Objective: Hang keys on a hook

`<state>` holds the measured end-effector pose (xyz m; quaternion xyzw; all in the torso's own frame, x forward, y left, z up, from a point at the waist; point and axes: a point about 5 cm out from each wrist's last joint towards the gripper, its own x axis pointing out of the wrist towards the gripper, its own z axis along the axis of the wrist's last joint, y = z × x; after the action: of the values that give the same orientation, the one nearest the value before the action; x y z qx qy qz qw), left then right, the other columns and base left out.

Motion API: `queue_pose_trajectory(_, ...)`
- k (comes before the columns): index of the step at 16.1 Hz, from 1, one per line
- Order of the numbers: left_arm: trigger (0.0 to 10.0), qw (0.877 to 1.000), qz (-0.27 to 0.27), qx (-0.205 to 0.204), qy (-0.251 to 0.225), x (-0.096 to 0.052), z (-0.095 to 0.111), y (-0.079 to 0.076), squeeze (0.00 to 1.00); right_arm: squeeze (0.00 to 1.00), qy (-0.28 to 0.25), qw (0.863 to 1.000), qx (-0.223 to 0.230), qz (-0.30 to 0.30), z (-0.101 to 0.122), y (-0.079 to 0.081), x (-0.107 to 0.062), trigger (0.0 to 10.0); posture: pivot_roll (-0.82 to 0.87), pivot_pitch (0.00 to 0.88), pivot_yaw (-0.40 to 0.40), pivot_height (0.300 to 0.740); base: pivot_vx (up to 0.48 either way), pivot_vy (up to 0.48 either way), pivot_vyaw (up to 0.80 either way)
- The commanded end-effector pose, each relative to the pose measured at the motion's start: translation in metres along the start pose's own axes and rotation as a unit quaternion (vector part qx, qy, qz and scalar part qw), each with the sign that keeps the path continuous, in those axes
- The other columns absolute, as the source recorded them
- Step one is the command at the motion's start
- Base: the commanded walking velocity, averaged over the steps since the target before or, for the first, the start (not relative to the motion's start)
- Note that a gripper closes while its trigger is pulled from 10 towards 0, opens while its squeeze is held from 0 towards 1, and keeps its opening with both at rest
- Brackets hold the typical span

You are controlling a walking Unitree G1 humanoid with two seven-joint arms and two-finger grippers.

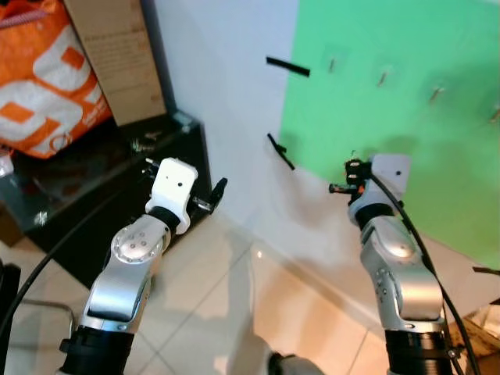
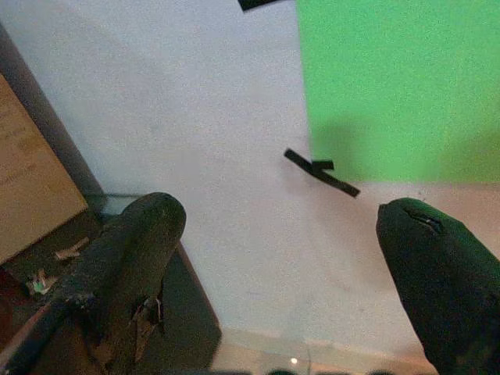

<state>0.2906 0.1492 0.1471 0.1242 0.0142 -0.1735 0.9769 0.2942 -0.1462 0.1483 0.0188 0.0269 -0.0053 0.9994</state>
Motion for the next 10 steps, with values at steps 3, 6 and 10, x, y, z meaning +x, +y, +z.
queue_pose_trajectory(3, 10.0, 1.0, 0.002, 0.007, -0.004, 0.0008, 0.0031, 0.0072, 0.18, 0.0, -0.008, 1.0, 0.0, 0.017, 0.0011, 0.0054, 0.0017, 10.0, -0.01, 0.0, 0.028, 0.74, 0.323, 0.0, 0.0)
queue_pose_trajectory(6, 10.0, 1.0, -0.001, 0.008, -0.004, 0.0009, 0.0033, 0.0082, 0.17, 0.0, -0.009, 1.0, 0.001, 0.016, 0.0014, 0.006, 0.0022, 10.0, -0.01, 0.0, 0.038, 0.74, 0.336, 0.0, 0.0)
queue_pose_trajectory(10, 10.0, 1.0, -0.006, 0.007, -0.002, 0.0019, 0.0033, 0.0076, 0.18, 0.0, -0.008, 1.0, 0.001, 0.009, 0.0019, 0.003, 0.003, 10.0, -0.02, 0.0, 0.045, 0.74, 0.339, 0.0, 0.0)
